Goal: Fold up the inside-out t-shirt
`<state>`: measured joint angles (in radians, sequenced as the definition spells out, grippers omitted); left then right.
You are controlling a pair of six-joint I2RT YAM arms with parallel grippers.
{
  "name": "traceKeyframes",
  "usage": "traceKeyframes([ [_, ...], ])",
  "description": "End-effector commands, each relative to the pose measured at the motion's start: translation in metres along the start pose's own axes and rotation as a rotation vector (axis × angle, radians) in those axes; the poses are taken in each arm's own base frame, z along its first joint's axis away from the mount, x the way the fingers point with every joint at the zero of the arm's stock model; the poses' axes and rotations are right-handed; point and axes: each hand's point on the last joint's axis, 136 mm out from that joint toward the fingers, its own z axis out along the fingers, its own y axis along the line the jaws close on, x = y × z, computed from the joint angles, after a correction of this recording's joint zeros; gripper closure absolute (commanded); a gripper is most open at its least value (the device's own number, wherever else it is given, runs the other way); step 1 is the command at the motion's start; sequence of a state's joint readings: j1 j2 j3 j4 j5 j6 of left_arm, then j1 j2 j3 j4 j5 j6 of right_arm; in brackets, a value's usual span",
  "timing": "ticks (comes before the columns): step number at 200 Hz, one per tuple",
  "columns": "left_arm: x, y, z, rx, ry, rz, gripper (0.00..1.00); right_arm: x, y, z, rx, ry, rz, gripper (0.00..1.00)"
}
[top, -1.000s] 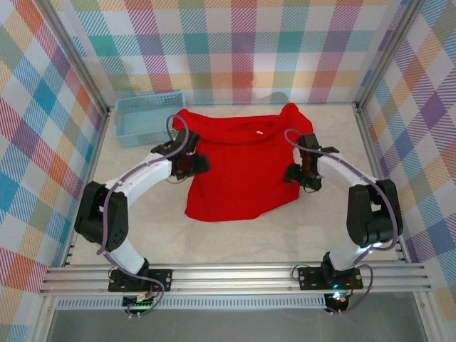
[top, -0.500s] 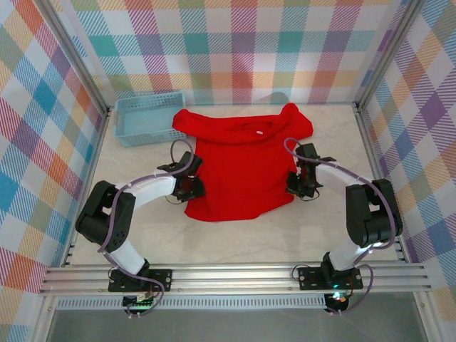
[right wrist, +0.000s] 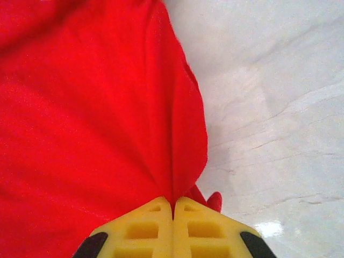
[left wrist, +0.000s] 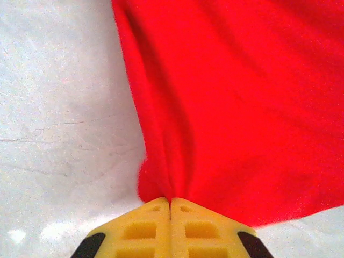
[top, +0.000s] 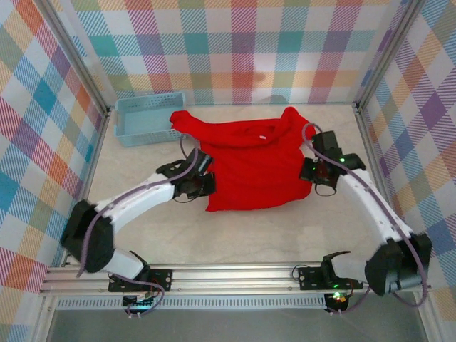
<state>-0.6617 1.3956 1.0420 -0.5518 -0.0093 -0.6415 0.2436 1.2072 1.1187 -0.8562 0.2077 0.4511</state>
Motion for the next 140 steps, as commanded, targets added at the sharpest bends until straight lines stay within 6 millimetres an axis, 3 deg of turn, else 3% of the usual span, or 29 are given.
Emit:
traceKeyframes([
  [1, -0.003, 0.017, -0.034, -0.041, -0.083, -0.05, 1.0, 0.009, -0.024, -0.032, 0.115, 0.039, -0.066, 1.0],
  [10, -0.004, 0.027, -0.035, -0.079, -0.103, -0.06, 1.0, 0.006, -0.02, -0.032, 0.112, 0.057, -0.084, 1.0],
  [24, -0.004, 0.042, -0.019, -0.132, -0.057, -0.083, 1.0, -0.001, -0.009, -0.02, 0.098, 0.091, -0.107, 1.0],
  [48, -0.005, 0.053, 0.021, -0.195, 0.034, -0.084, 1.0, -0.017, 0.011, 0.028, 0.102, 0.161, -0.134, 0.98],
  [71, -0.007, 0.064, 0.056, -0.257, 0.107, -0.076, 1.0, -0.027, 0.025, 0.085, 0.124, 0.231, -0.157, 0.8],
  [75, -0.008, 0.066, 0.06, -0.258, 0.116, -0.08, 1.0, -0.029, 0.026, 0.095, 0.136, 0.249, -0.162, 0.7],
  [85, -0.009, 0.072, 0.069, -0.267, 0.136, -0.098, 1.0, -0.029, 0.024, 0.109, 0.17, 0.273, -0.171, 0.58],
  [95, -0.01, 0.078, 0.073, -0.28, 0.15, -0.105, 0.97, -0.027, 0.022, 0.11, 0.181, 0.279, -0.179, 0.51],
  [112, -0.011, 0.086, 0.066, -0.313, 0.139, -0.082, 0.79, -0.019, 0.021, 0.095, 0.14, 0.25, -0.18, 0.4],
  [126, -0.01, 0.087, 0.055, -0.309, 0.114, -0.059, 0.58, 0.0, 0.024, 0.078, 0.066, 0.235, -0.161, 0.34],
  [140, -0.011, 0.085, 0.041, -0.317, 0.069, -0.003, 0.47, 0.024, 0.027, 0.065, -0.012, 0.237, -0.129, 0.32],
])
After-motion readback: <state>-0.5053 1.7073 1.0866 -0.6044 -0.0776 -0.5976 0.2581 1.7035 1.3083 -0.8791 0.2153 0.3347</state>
